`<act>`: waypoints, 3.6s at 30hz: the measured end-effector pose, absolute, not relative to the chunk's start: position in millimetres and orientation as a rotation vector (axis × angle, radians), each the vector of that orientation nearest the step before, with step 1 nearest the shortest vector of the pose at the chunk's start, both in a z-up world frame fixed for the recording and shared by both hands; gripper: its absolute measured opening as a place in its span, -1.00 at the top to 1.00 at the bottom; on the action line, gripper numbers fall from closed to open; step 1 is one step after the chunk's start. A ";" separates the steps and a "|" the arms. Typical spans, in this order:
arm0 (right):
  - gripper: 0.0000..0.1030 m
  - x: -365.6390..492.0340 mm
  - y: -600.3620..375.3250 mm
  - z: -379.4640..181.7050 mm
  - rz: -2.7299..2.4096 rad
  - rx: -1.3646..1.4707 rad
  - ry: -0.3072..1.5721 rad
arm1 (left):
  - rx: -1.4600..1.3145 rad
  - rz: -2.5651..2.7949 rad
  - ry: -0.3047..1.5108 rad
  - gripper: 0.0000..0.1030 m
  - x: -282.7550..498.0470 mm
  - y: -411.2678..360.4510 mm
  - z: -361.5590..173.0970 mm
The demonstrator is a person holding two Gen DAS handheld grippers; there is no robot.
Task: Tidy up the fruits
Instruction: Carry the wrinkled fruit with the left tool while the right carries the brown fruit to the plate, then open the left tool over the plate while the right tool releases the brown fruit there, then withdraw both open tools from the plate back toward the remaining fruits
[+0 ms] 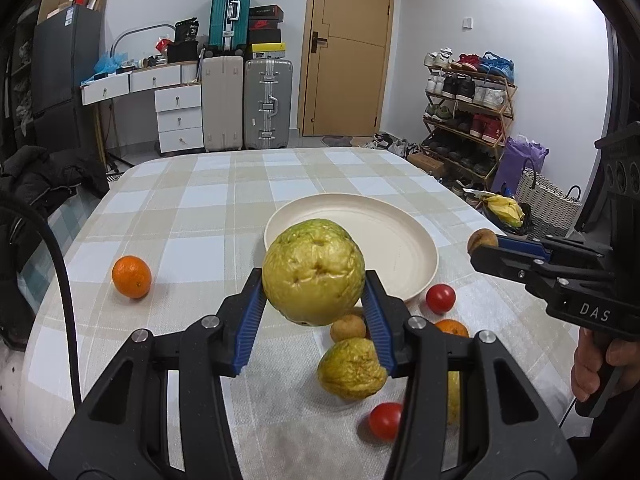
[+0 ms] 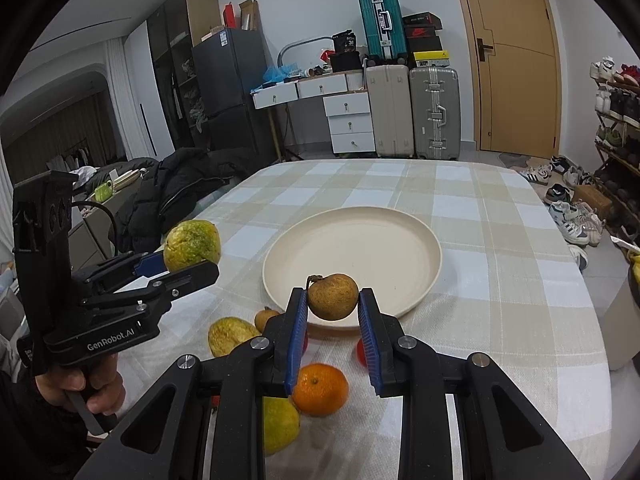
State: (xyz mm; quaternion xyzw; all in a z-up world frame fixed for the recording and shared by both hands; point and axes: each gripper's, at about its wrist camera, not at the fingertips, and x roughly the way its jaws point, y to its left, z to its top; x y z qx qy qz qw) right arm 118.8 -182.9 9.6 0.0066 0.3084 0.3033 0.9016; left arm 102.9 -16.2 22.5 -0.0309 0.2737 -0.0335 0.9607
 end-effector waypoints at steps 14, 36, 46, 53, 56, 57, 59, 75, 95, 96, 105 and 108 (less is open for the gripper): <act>0.48 149.0 -173.1 12.7 0.629 0.090 0.664 | -0.089 -0.074 0.566 0.12 137.9 -18.1 19.9; 0.48 193.1 -174.5 -27.6 0.570 0.090 0.782 | -0.050 -0.088 0.638 0.12 184.1 -30.3 -9.9; 0.44 195.2 -170.3 -34.2 0.567 0.081 0.801 | -0.047 -0.089 0.649 0.12 190.6 -30.4 -12.1; -0.15 191.1 -173.6 -33.1 0.558 0.079 0.789 | -0.043 -0.075 0.632 -0.17 186.5 -27.8 -12.5; -0.63 189.5 -177.6 -29.9 0.531 0.082 0.772 | -0.047 -0.070 0.612 -0.37 182.8 -25.5 -10.6; -0.69 188.5 -179.9 -28.4 0.530 0.089 0.762 | -0.046 -0.067 0.609 -0.50 181.7 -25.0 -9.7; -0.80 187.6 -182.9 -25.8 0.531 0.102 0.752 | -0.045 -0.041 0.591 -0.60 177.6 -23.3 -7.0; -1.00 168.1 -188.7 -11.0 0.531 0.072 0.722 | -0.033 -0.049 0.521 -0.98 122.2 -14.1 20.4; -1.00 110.3 -183.6 -14.6 0.559 -0.018 0.711 | -0.032 -0.064 0.548 -0.98 66.1 -16.3 13.4; -1.00 107.9 -182.5 -15.0 0.563 -0.024 0.711 | -0.032 -0.063 0.552 -0.98 64.3 -17.1 12.6; -1.00 84.4 -175.5 -21.2 0.580 -0.056 0.706 | -0.039 -0.042 0.556 -0.98 56.0 -17.1 9.3; -1.00 80.1 -174.7 -22.5 0.586 -0.063 0.708 | -0.036 -0.032 0.559 -0.98 52.7 -17.1 7.4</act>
